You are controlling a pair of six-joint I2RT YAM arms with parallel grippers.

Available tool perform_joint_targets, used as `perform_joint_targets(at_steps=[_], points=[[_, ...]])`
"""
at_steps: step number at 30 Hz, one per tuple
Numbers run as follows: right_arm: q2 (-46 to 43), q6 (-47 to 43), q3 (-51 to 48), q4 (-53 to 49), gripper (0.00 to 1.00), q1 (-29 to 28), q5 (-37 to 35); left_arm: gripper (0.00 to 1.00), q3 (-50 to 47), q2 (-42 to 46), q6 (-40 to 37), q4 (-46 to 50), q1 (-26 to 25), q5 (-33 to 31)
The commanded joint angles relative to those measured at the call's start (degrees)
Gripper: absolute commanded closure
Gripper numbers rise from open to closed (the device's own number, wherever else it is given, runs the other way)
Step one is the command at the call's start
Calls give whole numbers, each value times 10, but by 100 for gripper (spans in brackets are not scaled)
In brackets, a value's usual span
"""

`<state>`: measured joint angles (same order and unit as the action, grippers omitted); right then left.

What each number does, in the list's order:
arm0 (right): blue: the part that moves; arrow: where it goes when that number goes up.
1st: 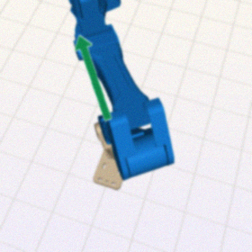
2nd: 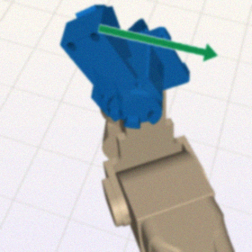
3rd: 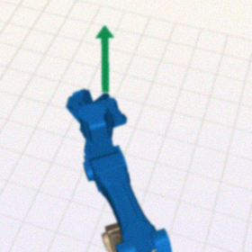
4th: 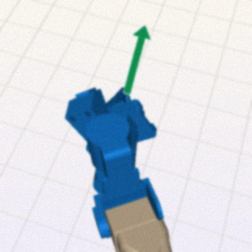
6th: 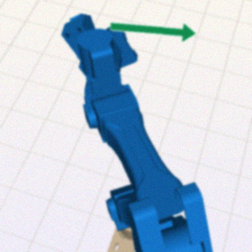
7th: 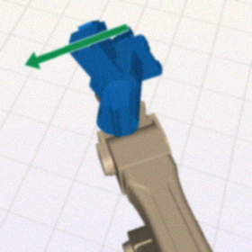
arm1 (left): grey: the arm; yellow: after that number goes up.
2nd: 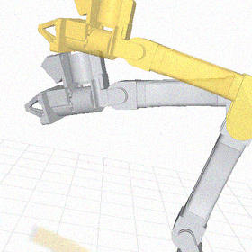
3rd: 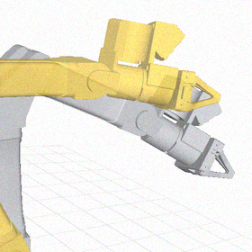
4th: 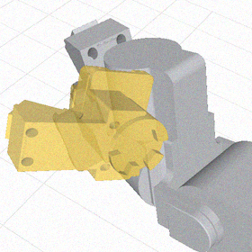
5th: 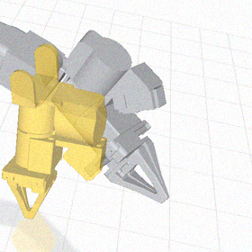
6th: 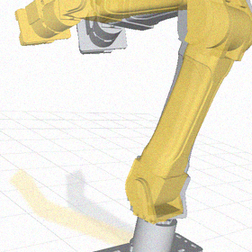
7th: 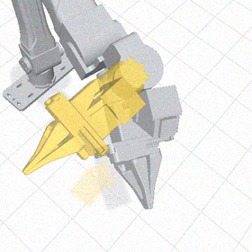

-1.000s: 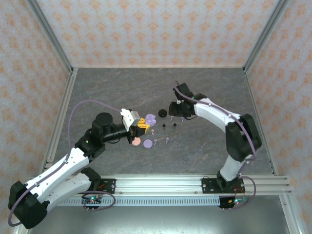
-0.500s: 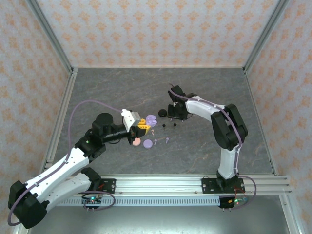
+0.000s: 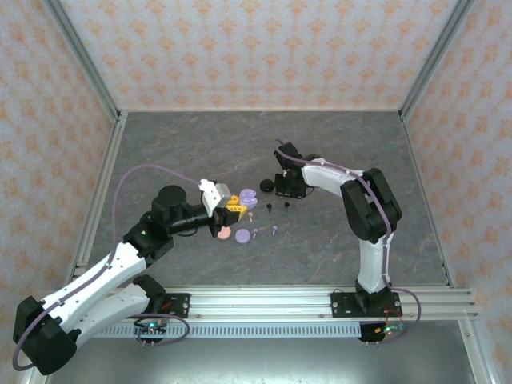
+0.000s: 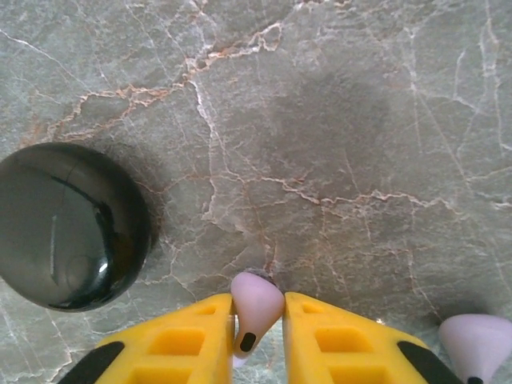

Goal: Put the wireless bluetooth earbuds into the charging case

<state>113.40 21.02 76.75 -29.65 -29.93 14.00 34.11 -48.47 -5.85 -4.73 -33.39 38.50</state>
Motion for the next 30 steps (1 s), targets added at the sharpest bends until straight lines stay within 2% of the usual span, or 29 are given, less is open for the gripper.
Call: perform_joint_targets(at_steps=[1, 7, 15, 30], points=[[7, 5, 10, 7, 82, 3, 3, 100, 3, 3, 9, 1, -4, -6], [-17, -12, -6, 19, 85, 3, 2, 100, 3, 1, 12, 1, -4, -6], [-123, -48, -78, 92, 86, 3, 20, 100, -4, -10, 34, -32, -5, -1], [-473, -90, -273, 328, 86, 1, 182, 100, 0, -94, 130, -166, -12, -2]])
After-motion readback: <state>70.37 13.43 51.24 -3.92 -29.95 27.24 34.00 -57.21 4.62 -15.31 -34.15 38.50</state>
